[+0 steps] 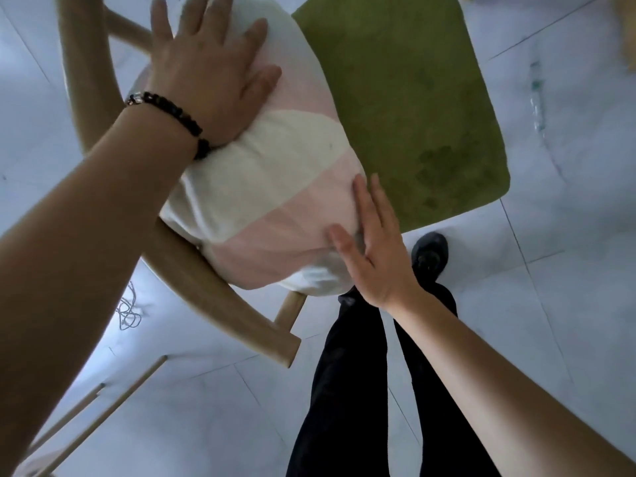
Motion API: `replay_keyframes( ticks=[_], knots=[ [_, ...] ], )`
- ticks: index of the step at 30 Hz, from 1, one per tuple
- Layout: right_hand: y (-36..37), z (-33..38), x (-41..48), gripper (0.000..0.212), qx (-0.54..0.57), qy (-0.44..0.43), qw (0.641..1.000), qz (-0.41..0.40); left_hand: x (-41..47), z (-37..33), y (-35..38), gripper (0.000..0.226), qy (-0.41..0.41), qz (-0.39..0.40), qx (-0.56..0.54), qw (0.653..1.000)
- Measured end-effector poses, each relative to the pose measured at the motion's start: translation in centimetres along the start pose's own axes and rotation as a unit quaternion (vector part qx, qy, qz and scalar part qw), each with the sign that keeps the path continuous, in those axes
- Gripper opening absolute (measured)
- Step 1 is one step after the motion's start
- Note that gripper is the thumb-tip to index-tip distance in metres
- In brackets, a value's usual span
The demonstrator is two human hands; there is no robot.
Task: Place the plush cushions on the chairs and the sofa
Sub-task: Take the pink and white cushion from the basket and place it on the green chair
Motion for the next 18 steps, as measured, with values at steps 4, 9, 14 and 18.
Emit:
replay_keyframes(
  ticks=[4, 9, 14, 18],
  knots=[
    [0.9, 2.7, 5.2, 0.083, 0.04, 0.023, 0.997, -0.06, -2.3, -2.6, -2.6, 0.067, 0.018, -0.024, 0.0, 1.0],
    [2.2, 2.3, 4.8, 0.08, -0.002, -0.021, 1.0, -0.016, -6.6, -2.3, 0.2, 0.077, 0.014, 0.035, -0.027, 0.999],
    [1.5, -1.2, -0.2, 0.082, -0.079, -0.051, 0.993, 0.064, -6.2, -1.3, 1.2, 0.07, 0.006, 0.035, -0.054, 0.998],
    [-0.3, -2.6, -2.1, 0.102, -0.091, 0.023, 0.994, 0.063, -5.2, -1.6, 1.0, 0.062, -0.02, 0.029, -0.06, 0.998]
  ],
)
Point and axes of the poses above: each hand's wrist, its own x-axis towards the middle knuckle, its own y-axis out of the palm, z = x × y, the point moved 5 cm from there along x, towards the middle knuckle, and after that the axes turned 15 degrees about -z, right-handed, at the moved point
